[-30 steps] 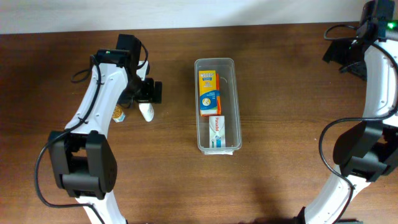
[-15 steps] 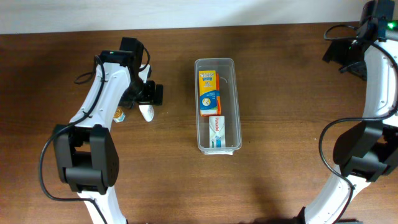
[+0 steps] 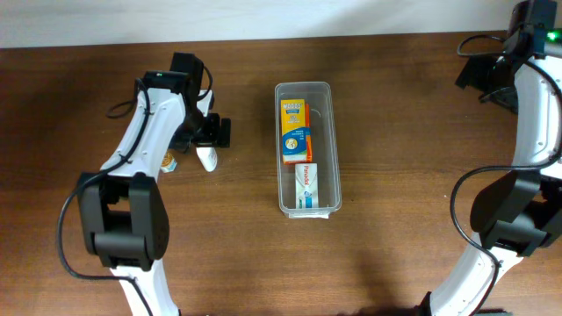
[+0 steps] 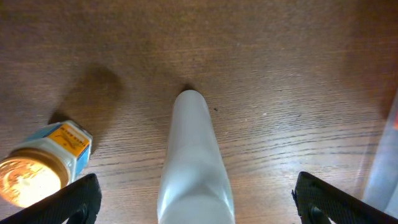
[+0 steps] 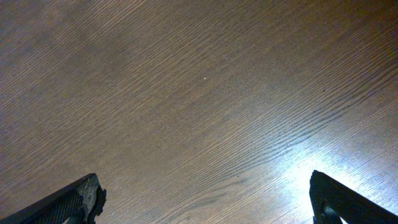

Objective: Pack container
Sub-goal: 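Lower the left gripper around the spray bottle and close on it, then lift the spray bottle and carry it over the container with the left gripper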

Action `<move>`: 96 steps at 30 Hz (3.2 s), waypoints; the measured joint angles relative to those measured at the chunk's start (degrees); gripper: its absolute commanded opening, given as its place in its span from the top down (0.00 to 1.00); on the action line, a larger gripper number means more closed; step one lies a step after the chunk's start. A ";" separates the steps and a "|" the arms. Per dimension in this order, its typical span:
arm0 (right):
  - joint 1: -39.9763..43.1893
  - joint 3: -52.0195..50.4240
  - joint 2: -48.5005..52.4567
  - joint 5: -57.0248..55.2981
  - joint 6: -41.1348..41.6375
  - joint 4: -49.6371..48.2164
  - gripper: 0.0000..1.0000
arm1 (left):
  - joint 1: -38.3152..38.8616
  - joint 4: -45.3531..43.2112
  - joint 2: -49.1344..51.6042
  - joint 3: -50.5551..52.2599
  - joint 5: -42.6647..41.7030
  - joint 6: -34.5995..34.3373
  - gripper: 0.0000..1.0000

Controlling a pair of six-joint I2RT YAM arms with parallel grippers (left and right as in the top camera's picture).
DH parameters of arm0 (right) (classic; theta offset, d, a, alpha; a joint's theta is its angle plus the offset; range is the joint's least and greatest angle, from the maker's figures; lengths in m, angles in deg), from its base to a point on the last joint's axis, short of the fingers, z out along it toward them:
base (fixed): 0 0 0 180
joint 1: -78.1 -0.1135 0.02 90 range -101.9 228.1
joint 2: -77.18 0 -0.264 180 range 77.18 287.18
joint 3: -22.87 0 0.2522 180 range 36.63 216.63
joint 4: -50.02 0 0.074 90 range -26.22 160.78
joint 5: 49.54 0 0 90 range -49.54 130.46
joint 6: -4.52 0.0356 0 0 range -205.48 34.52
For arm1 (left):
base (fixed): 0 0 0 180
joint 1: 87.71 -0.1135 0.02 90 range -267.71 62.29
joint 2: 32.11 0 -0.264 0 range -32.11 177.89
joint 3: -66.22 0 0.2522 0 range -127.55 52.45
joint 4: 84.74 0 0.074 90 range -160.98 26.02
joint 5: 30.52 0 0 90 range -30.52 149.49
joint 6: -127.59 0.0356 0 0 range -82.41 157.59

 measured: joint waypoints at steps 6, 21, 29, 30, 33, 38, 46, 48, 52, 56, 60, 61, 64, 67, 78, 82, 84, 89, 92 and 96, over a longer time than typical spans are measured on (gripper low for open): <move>0.00 0.00 0.00 0.00 0.00 0.00 0.02 | 0.00 0.13 1.29 -0.42 0.04 0.02 0.01; 0.00 0.00 0.00 0.00 0.00 0.00 0.02 | 0.00 0.13 1.29 -0.42 0.15 0.09 0.10; 0.00 0.00 0.00 0.00 0.02 0.00 0.02 | 0.00 1.44 1.31 -0.52 0.17 0.83 0.23; 0.00 0.00 0.00 0.00 0.00 0.00 0.02 | 0.00 1.92 1.33 -0.52 0.17 0.83 0.24; 0.00 0.00 0.00 0.00 0.00 0.00 0.02 | 0.00 2.64 1.42 -0.52 0.17 0.83 0.30; 0.00 0.00 0.00 0.00 0.02 0.00 0.02 | 0.00 2.78 1.42 -0.52 0.20 0.83 0.32; 0.00 0.00 0.00 0.00 0.04 0.00 0.02 | 0.00 2.80 1.81 -1.33 0.20 0.85 0.37; 0.00 0.00 0.00 0.00 0.04 0.00 0.02 | 0.00 2.82 1.92 -1.51 0.20 0.85 0.39; 0.00 0.00 0.00 0.00 0.04 0.00 0.02 | 0.00 2.93 2.05 -1.66 0.20 0.98 0.47; 0.00 0.00 0.00 0.00 0.02 0.00 0.02 | 0.00 3.15 2.14 -2.03 0.20 1.05 0.51; 0.00 0.00 0.00 0.00 0.00 0.00 0.02 | 0.00 3.85 2.14 -2.19 0.17 1.07 0.64; 0.00 0.00 0.00 0.00 0.00 0.00 0.02 | 0.00 4.00 2.14 -2.21 0.17 1.03 0.66; 0.00 0.00 0.00 0.00 0.02 0.00 0.02 | 0.00 4.48 2.14 -2.29 0.20 1.09 0.74; 0.00 0.00 0.00 0.00 0.00 0.00 0.02 | 0.00 5.11 2.14 -2.36 0.20 1.11 0.76; 0.00 0.00 0.00 0.00 0.04 0.02 0.02 | 0.00 8.00 2.29 -7.82 -1.07 1.07 0.82; 0.00 0.00 0.00 0.00 0.04 0.00 0.02 | 0.44 10.01 2.36 -14.34 -2.10 1.07 0.82; 0.00 0.00 0.00 0.00 0.04 -0.02 0.02 | 1.05 11.37 2.49 -17.88 -2.29 1.01 0.82; 0.00 0.00 0.00 0.00 0.02 0.00 0.02 | 4.96 12.50 2.58 -28.24 -2.58 -0.72 0.82; 0.00 0.00 0.00 0.02 0.02 0.00 0.02 | 8.37 11.76 2.58 -33.35 -2.75 -2.80 0.82; 0.00 0.00 0.00 0.00 0.04 0.00 0.02 | 13.79 7.80 2.58 -36.50 -2.95 -6.71 0.82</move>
